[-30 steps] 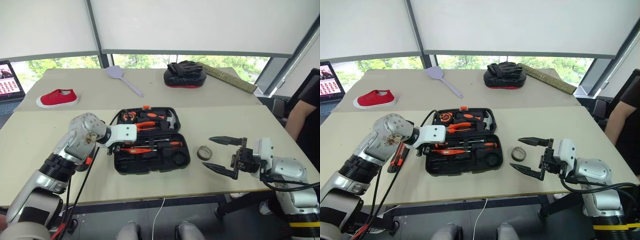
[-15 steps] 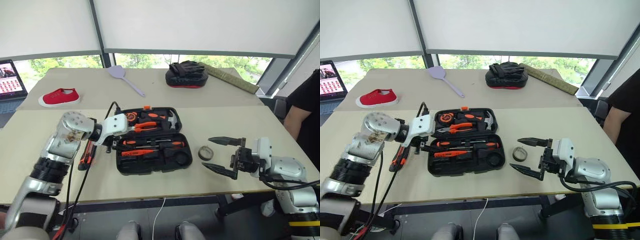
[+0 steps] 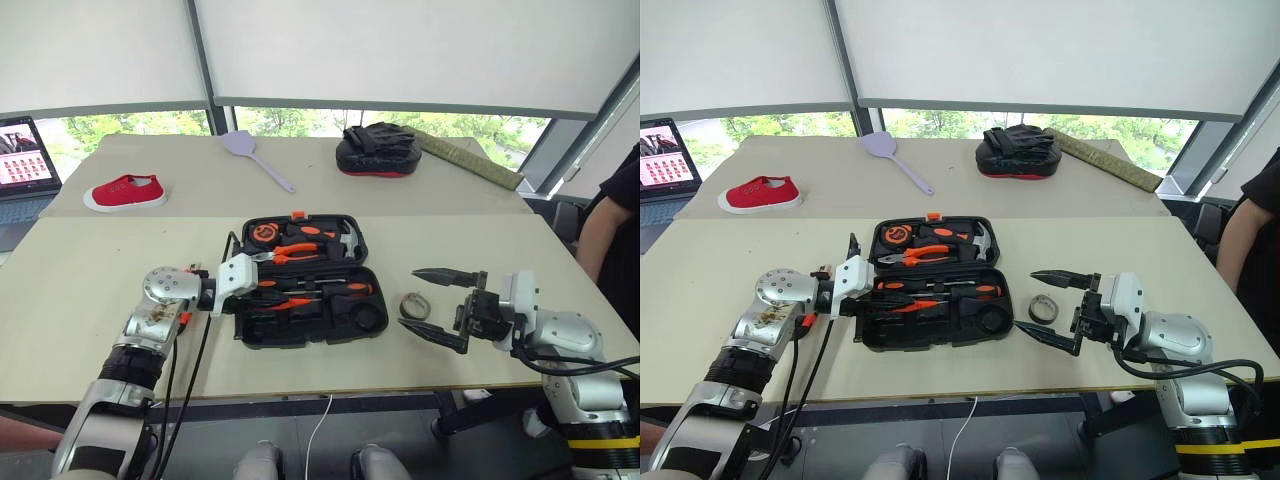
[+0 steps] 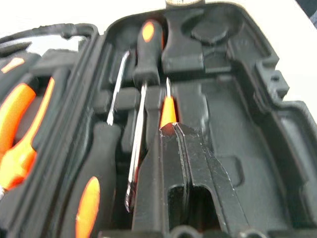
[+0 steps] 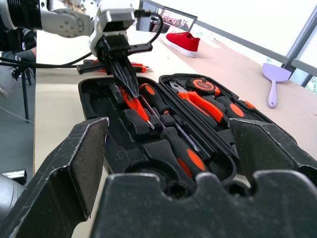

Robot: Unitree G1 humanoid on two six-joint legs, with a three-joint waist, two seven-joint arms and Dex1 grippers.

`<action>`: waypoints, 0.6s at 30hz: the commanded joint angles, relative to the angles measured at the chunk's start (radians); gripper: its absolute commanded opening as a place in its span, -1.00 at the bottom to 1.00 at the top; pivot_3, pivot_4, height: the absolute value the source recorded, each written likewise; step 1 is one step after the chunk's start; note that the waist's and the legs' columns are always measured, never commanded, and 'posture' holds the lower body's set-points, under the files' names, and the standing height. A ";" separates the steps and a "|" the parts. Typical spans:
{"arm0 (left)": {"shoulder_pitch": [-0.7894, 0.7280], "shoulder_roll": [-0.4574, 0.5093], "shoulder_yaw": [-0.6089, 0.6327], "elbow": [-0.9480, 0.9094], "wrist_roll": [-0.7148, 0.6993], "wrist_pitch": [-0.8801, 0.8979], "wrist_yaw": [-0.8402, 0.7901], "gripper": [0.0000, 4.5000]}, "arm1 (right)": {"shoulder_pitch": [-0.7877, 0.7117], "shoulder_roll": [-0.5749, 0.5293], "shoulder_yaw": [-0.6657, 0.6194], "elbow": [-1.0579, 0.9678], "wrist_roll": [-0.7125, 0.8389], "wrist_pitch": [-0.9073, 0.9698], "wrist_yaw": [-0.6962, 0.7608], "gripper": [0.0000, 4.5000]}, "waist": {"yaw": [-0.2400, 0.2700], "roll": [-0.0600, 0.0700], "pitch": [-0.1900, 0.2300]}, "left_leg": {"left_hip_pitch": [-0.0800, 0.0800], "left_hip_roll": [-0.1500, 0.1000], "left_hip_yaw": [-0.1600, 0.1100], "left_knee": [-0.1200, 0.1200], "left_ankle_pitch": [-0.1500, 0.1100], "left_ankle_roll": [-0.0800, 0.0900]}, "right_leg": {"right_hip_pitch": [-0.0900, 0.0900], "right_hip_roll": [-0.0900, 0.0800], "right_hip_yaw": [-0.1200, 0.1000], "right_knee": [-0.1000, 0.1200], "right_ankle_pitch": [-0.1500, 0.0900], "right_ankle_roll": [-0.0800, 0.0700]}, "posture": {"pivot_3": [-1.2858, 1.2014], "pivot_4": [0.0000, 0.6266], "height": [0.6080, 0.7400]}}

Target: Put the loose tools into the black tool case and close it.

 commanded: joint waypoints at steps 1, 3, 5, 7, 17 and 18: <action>-0.021 0.014 -0.012 -0.010 0.023 0.046 0.031 -0.99 | 0.001 0.001 -0.012 -0.041 0.005 -0.009 -0.012 1.00 | 0.000 0.000 0.000 | 0.000 0.000 0.000 0.000 0.000 0.000 | 0.000 0.000 0.000 0.000 0.000 0.000 | 0.03 -0.52 1.00; -0.015 0.019 -0.024 -0.011 0.036 0.069 0.038 -0.99 | 0.004 0.002 -0.011 -0.043 0.004 -0.008 -0.015 1.00 | -0.001 0.000 0.000 | 0.000 0.000 0.000 0.000 0.000 0.000 | 0.000 0.000 0.000 0.000 0.000 0.000 | 0.03 -0.52 1.00; -0.007 0.025 -0.045 -0.002 0.047 0.122 0.034 -0.99 | 0.007 0.003 -0.009 -0.045 0.003 -0.007 -0.018 1.00 | -0.001 0.000 0.000 | 0.001 0.000 0.000 0.000 0.000 0.000 | 0.000 0.000 0.000 0.000 0.000 0.000 | 0.03 -0.52 1.00; 0.003 0.033 -0.062 -0.001 0.051 0.146 0.018 -0.99 | 0.009 0.003 -0.008 -0.047 0.002 -0.007 -0.020 1.00 | -0.001 0.001 0.000 | 0.001 0.000 0.000 0.000 0.000 0.000 | 0.001 0.000 0.000 0.000 0.000 0.000 | 0.03 -0.52 1.00; 0.081 0.023 0.121 -0.084 -0.129 0.076 0.075 -0.77 | 0.014 0.009 -0.021 -0.026 -0.004 -0.042 -0.027 1.00 | -0.006 0.001 -0.001 | 0.002 0.001 0.000 0.000 0.000 0.000 | 0.001 0.000 0.000 0.001 0.000 -0.001 | 0.03 -0.52 1.00; 0.111 0.037 0.159 -0.114 -0.165 0.077 0.071 -0.72 | 0.012 0.011 -0.027 -0.017 -0.008 -0.058 -0.025 1.00 | -0.010 0.001 -0.001 | 0.001 0.002 0.000 0.000 0.000 0.000 | 0.000 0.001 0.000 0.001 0.000 -0.001 | 0.03 -0.52 1.00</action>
